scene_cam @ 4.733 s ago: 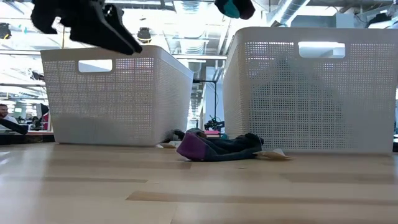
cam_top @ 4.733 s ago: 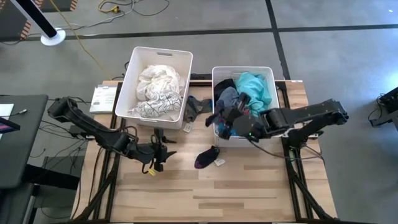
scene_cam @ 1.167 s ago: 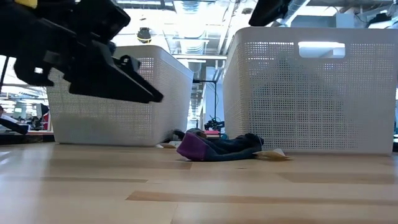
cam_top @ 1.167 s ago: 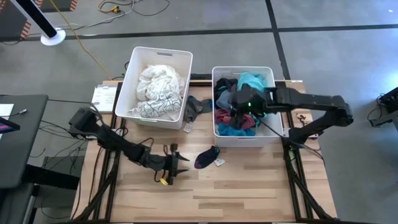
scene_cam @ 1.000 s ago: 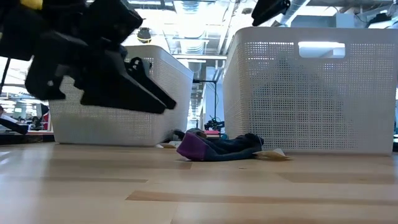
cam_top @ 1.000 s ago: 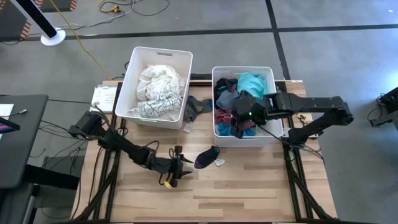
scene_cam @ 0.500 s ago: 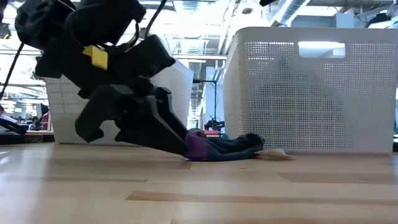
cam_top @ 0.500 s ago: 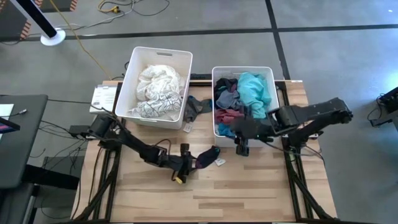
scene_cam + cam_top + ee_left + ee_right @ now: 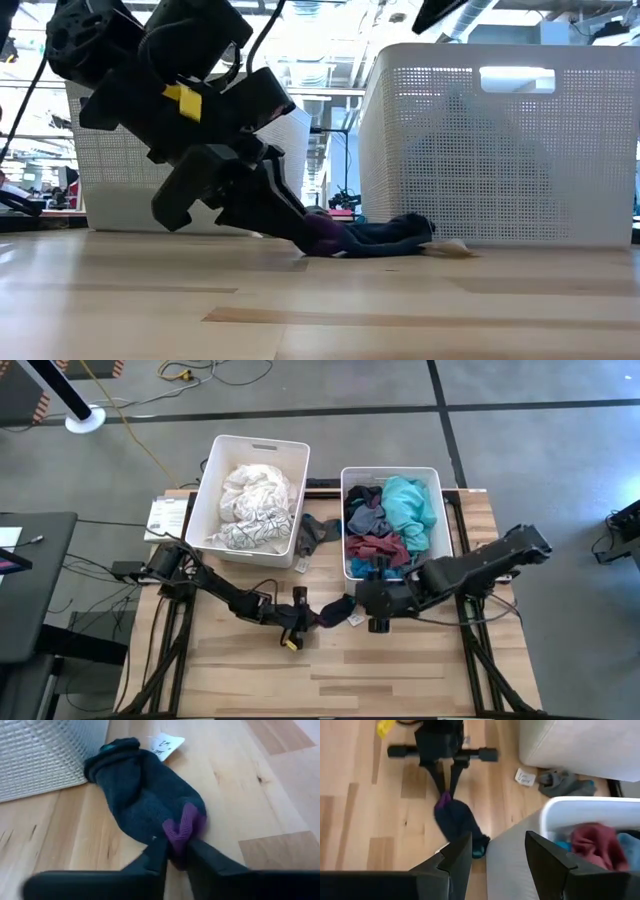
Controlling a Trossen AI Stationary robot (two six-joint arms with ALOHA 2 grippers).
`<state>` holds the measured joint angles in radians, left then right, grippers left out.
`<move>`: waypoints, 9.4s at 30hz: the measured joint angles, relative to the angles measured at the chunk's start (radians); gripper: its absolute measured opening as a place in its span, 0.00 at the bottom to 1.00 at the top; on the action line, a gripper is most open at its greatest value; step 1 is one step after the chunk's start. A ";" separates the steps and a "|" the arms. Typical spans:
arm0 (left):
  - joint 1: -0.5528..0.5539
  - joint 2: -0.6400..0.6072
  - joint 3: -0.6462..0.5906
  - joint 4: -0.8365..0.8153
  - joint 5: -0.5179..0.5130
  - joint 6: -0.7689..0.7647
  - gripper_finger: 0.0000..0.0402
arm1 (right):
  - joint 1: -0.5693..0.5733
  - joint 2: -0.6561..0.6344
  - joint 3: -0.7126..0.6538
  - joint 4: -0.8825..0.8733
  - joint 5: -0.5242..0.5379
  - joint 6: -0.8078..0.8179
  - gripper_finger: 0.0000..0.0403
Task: Sort clothes
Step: Put the dark blue sock into the right white laundry bin, then move the bottom gray sock to the center of the table
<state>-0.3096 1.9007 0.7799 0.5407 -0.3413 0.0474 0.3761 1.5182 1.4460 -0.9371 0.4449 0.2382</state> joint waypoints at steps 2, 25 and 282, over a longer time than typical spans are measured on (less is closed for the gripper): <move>0.000 0.000 0.000 0.000 0.013 0.014 0.05 | 0.007 0.029 0.000 0.001 0.000 0.000 0.49; -0.020 -0.326 -0.001 -0.231 -0.063 0.207 0.00 | 0.106 0.239 0.000 0.224 0.011 -0.003 0.49; 0.352 0.008 0.278 -0.737 -0.119 0.315 0.02 | 0.095 0.093 -0.336 0.767 -0.284 -0.010 0.39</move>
<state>0.0423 1.9091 1.0580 -0.1966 -0.4608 0.3620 0.4713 1.6108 1.1095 -0.1705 0.1608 0.2287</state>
